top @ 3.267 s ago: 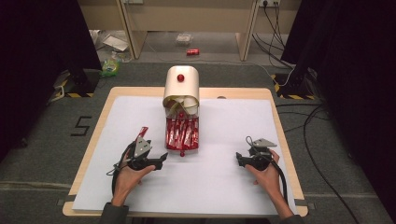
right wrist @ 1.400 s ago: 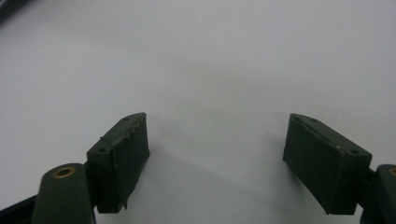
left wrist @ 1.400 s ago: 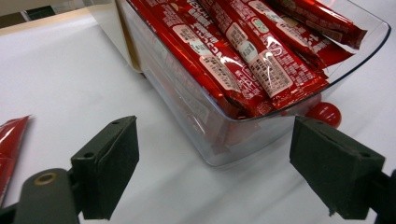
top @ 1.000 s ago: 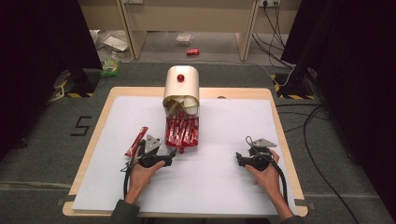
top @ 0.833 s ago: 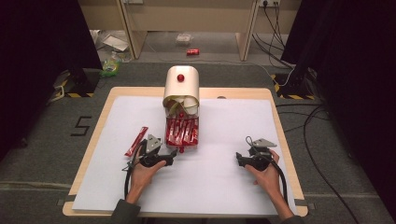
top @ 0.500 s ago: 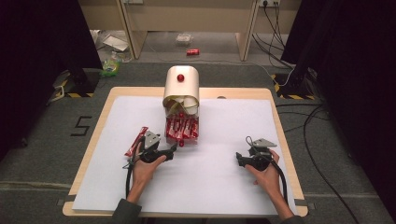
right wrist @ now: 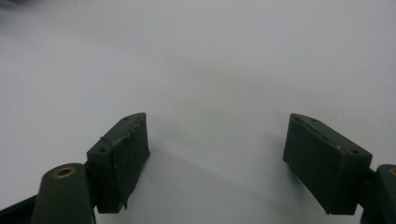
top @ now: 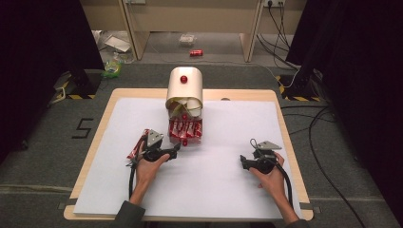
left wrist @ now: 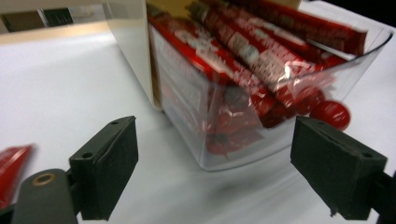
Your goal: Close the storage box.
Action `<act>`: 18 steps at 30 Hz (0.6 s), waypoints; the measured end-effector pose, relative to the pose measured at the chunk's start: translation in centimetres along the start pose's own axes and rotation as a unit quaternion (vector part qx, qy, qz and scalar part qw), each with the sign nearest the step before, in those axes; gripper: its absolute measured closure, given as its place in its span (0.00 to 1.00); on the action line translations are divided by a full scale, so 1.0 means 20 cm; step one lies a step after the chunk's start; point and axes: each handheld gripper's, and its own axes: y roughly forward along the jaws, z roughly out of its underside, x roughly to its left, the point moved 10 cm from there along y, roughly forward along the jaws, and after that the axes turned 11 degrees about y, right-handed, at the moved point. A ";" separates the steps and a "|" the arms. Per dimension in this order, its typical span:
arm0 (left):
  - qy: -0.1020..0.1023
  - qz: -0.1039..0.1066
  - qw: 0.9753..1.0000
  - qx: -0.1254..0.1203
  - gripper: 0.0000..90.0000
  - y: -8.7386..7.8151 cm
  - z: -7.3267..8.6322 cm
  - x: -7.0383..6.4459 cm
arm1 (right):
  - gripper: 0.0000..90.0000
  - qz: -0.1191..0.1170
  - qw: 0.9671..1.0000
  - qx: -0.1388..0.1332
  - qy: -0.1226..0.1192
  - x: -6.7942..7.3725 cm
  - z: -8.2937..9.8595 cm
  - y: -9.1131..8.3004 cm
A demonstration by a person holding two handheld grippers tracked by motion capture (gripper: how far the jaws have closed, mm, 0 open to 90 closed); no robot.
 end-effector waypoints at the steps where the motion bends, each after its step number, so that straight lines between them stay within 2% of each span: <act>1: 0.005 -0.001 1.000 -0.001 0.16 0.00 -0.01 0.00 | 0.25 -0.001 1.000 0.001 0.001 0.00 0.00 0.00; 5: -0.008 0.003 1.000 -0.004 0.16 0.01 -0.01 0.01 | 0.25 0.000 1.000 0.000 0.000 0.00 0.00 0.00; 9: -0.003 0.003 1.000 0.003 0.15 0.01 -0.02 0.02 | 0.25 0.000 1.000 0.000 0.001 0.00 0.00 0.00; 12: 0.007 -0.008 1.000 0.005 0.15 0.02 -0.03 0.03 | 0.25 0.000 1.000 0.000 0.000 0.00 0.00 0.00; 18: 0.003 -0.019 1.000 0.007 0.16 0.04 -0.04 0.06 | 0.25 0.000 1.000 0.000 0.000 0.00 0.00 0.00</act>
